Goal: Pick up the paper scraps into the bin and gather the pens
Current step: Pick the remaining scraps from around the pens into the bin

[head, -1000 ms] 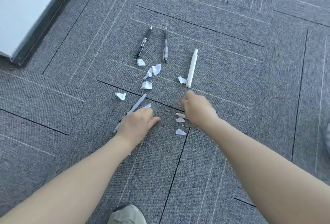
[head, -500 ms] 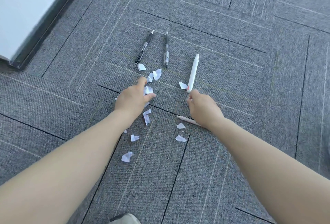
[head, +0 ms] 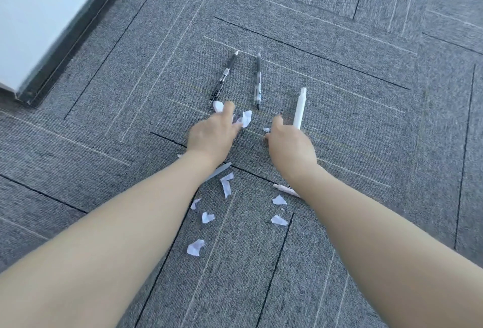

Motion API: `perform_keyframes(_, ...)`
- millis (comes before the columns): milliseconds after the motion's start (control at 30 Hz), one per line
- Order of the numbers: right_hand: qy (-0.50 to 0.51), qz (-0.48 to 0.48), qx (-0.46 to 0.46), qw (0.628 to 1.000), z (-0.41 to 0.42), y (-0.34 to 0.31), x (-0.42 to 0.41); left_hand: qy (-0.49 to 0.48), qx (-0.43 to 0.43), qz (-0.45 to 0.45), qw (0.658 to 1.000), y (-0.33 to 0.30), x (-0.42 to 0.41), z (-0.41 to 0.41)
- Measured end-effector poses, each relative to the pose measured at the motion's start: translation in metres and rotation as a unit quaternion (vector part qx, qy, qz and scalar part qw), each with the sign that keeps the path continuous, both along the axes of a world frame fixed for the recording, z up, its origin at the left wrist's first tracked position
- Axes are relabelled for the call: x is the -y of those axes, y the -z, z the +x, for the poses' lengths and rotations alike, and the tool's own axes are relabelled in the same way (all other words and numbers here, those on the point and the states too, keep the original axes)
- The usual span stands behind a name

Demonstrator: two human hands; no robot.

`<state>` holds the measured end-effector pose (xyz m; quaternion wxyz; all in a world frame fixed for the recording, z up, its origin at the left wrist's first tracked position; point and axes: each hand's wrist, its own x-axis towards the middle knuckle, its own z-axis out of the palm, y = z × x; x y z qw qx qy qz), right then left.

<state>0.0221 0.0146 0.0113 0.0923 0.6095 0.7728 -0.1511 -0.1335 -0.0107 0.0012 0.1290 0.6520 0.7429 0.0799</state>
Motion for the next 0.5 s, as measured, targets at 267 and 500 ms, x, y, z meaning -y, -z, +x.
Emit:
perform_keyframes(267, -0.066, 0.001, -0.03, 0.997, -0.009, 0.005, -0.011, 0.049, -0.046, 0.024, 0.997, 0.012, 0.001, -0.006)
perform_keyframes(500, -0.025, -0.013, -0.147, 0.989, -0.036, 0.009, -0.019, -0.024, 0.017, 0.033, 0.999, 0.008, -0.015, -0.027)
